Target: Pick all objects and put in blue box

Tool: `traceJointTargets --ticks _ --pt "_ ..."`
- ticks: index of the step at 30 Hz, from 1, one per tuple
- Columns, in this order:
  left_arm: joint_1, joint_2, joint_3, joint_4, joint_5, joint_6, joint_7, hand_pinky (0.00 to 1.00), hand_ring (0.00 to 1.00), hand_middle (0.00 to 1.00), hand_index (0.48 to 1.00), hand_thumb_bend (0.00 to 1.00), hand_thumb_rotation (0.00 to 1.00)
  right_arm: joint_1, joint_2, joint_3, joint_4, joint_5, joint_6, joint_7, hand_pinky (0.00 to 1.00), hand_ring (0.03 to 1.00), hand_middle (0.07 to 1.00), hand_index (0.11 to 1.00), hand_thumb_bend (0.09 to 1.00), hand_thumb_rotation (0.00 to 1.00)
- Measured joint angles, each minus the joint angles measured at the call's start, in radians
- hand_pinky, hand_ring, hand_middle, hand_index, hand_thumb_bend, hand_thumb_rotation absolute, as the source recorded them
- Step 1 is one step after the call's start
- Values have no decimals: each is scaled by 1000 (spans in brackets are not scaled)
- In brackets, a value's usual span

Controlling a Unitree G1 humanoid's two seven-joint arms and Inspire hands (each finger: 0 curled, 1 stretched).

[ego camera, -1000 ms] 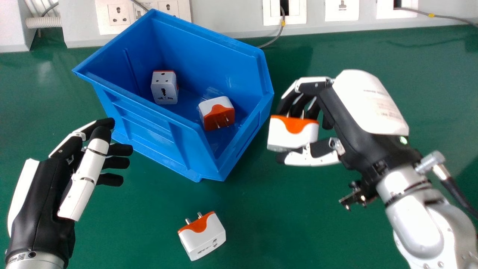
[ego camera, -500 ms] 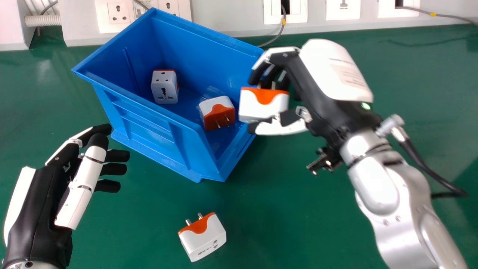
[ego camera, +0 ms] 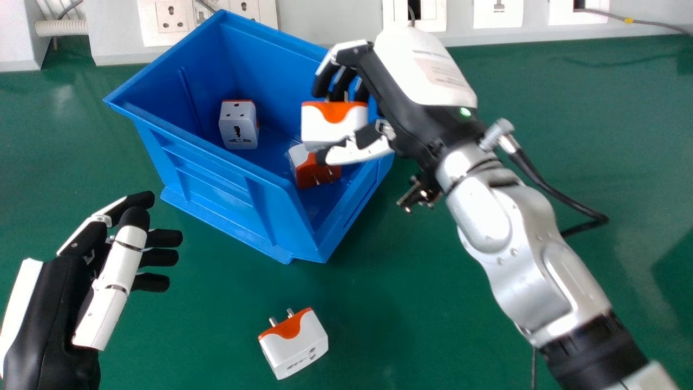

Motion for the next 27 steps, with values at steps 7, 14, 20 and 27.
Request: traceJointTargets --ticks 7,14,20,27 --pt "35 -8 -4 -11 -1 -23 -1 566 636 650 799 431 817 -147 63 44 244 10 -40 -57 318 435 542 528 489 0" --pt "66 -11 -11 -14 -1 -45 -2 566 634 649 799 425 813 -288 116 97 478 3 -80 -135 323 432 539 529 489 0" --pt "91 -15 -21 -28 -1 -64 -2 565 632 649 799 415 807 -366 161 113 618 10 -89 -163 329 431 536 528 490 0" --pt "110 -19 -21 -41 -21 -69 -3 564 631 649 799 408 805 -434 200 114 754 17 -73 -203 331 435 537 522 491 0"
